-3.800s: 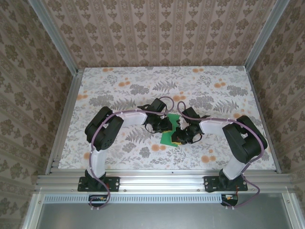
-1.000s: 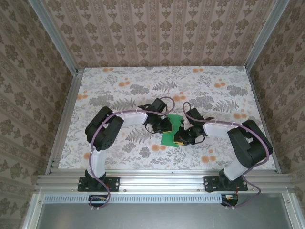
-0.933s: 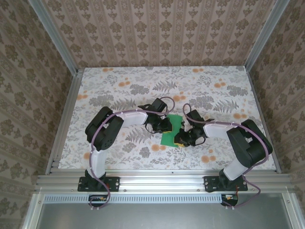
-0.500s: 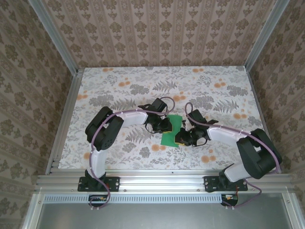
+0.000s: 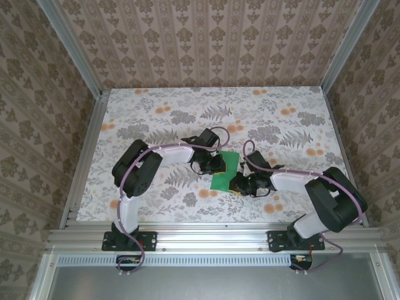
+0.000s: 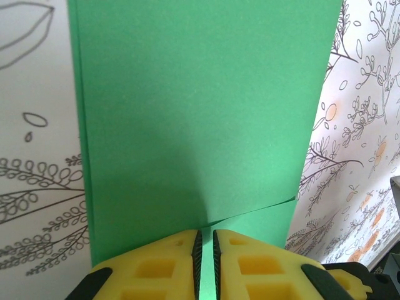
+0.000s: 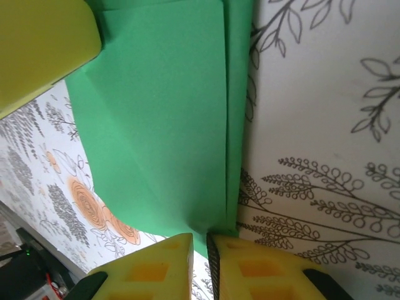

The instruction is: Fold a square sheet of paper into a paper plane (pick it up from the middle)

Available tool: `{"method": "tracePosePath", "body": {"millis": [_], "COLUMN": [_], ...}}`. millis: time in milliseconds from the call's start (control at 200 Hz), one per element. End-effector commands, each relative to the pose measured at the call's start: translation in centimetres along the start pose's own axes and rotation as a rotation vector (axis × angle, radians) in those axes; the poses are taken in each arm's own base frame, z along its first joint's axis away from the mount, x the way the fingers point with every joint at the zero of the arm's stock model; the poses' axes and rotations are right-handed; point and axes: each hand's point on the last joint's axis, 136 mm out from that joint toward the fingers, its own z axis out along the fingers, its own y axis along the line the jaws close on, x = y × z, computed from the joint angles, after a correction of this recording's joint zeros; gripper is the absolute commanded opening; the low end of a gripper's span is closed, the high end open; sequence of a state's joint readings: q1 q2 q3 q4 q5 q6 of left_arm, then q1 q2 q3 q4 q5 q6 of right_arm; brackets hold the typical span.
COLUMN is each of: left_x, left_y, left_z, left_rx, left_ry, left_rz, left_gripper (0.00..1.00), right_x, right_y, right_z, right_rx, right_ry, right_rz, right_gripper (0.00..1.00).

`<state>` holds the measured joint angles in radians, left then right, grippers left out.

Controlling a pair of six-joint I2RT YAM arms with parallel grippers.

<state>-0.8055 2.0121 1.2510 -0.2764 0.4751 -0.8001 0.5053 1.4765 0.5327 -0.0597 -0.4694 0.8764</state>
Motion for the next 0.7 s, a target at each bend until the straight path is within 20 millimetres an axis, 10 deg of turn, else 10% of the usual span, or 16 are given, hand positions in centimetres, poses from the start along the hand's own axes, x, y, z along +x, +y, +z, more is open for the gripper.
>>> {"method": "tracePosePath", "body": {"millis": [0, 310, 695], "left_x": [1.0, 0.6, 0.1], "left_y": [1.2, 0.5, -0.4], "left_z": [0.7, 0.2, -0.6], "left_rx": [-0.051, -0.046, -0.035], "left_ry": [0.041, 0.024, -0.002], "left_rz": [0.007, 0.021, 0.04], "left_gripper": [0.17, 0.17, 0.19], "right_x": [0.6, -1.3, 0.9], "right_y": [-1.3, 2.5, -3.3], "right_z": [-0.5, -2.4, 1.4], "right_rx": [0.035, -0.038, 0.087], "right_ry": [-0.032, -0.086, -0.026], "right_rz": [0.077, 0.02, 0.128], "right_gripper": [0.18, 0.2, 0.18]}}
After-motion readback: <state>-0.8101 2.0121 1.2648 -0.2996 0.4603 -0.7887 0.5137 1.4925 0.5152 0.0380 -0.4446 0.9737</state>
